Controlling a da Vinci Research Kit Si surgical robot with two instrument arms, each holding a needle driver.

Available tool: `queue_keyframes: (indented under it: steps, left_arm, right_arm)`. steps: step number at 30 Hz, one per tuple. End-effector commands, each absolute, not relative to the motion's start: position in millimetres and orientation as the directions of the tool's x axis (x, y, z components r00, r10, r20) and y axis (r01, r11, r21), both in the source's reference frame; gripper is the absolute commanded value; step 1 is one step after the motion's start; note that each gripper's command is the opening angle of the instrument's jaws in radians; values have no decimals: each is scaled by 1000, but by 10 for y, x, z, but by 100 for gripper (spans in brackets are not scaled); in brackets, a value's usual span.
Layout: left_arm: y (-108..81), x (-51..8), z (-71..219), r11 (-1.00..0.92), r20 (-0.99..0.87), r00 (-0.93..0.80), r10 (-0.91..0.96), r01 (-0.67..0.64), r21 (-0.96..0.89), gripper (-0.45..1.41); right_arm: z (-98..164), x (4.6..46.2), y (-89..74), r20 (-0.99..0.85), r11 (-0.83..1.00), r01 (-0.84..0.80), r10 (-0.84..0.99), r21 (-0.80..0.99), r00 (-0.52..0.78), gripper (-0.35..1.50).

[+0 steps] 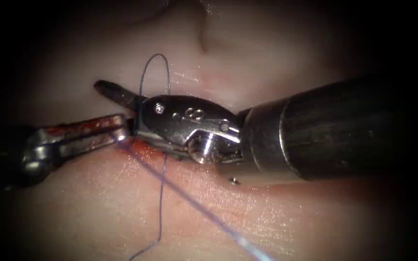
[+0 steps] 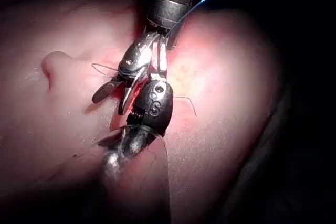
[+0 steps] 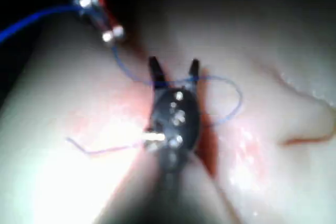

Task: Wound Closure

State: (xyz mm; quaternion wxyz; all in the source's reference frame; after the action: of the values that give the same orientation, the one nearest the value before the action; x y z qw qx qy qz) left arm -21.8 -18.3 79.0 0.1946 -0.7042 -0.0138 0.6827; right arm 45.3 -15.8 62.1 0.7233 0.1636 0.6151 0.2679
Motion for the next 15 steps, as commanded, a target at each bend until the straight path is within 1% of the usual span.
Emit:
queue_keyframes:
  steps: [1, 7, 13, 15]
  left_arm:
    - [-193, -222, 798, -922, -955, 69, 290, -248, -298, -45]
    - [-208, -214, 811, -915, -953, 75, 295, -266, -304, -45]
    - [-222, -204, 835, -905, -949, 77, 304, -289, -313, -45]
    - [-220, -202, 845, -902, -950, 75, 304, -297, -312, -45]
  right_arm:
    - [622, 460, -158, -800, 796, -184, 596, 577, 71, 59]
    - [610, 452, -145, -776, 766, -159, 630, 623, -4, 54]
    - [604, 441, -147, -757, 754, -74, 650, 653, -59, 51]
    - [599, 436, -147, -744, 744, -41, 661, 667, -101, 47]
